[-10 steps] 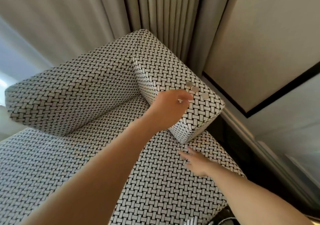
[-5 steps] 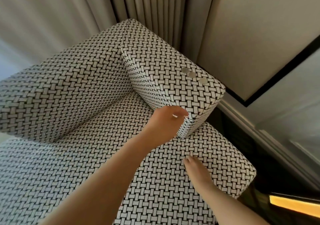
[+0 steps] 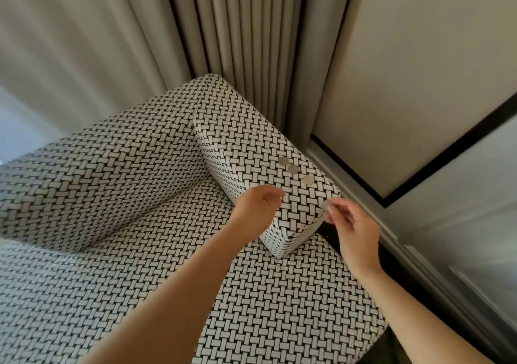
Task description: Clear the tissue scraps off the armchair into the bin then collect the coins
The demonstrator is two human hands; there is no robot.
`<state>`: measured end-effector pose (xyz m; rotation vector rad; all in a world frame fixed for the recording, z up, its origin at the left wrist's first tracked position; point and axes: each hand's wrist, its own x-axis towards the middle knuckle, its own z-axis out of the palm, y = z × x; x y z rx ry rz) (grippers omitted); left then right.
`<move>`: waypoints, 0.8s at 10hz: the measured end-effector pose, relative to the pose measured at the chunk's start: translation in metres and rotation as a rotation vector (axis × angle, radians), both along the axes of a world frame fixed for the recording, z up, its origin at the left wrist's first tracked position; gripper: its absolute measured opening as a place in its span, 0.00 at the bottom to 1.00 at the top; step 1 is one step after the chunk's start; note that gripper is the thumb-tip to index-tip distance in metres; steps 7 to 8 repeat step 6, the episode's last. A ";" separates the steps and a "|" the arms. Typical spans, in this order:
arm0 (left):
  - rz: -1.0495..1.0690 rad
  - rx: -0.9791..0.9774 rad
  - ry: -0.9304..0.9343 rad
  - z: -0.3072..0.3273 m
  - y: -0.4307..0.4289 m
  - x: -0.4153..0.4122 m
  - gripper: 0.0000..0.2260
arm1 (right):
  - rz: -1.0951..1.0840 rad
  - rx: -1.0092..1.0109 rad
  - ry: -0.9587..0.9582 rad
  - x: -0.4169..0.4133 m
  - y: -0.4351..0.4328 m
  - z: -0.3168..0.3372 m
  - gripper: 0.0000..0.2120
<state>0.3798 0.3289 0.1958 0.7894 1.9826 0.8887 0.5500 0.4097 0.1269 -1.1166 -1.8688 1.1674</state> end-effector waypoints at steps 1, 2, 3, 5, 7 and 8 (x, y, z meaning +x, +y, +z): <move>0.035 0.000 -0.001 0.005 0.019 0.000 0.13 | 0.158 0.131 -0.107 -0.033 0.040 0.033 0.08; 0.059 -0.029 -0.030 0.011 0.039 -0.005 0.12 | 0.325 0.191 -0.259 -0.063 0.062 0.043 0.05; 0.054 -0.063 -0.008 0.016 0.045 -0.013 0.12 | 0.428 0.181 -0.390 -0.080 0.069 0.030 0.04; 0.056 -0.072 -0.008 0.026 0.039 -0.032 0.11 | 0.416 0.318 -0.589 -0.094 0.087 0.024 0.07; 0.045 -0.062 0.036 0.043 0.032 -0.036 0.12 | 0.361 0.251 -0.512 -0.101 0.087 0.043 0.08; 0.045 -0.062 0.036 0.043 0.032 -0.036 0.12 | 0.361 0.251 -0.512 -0.101 0.087 0.043 0.08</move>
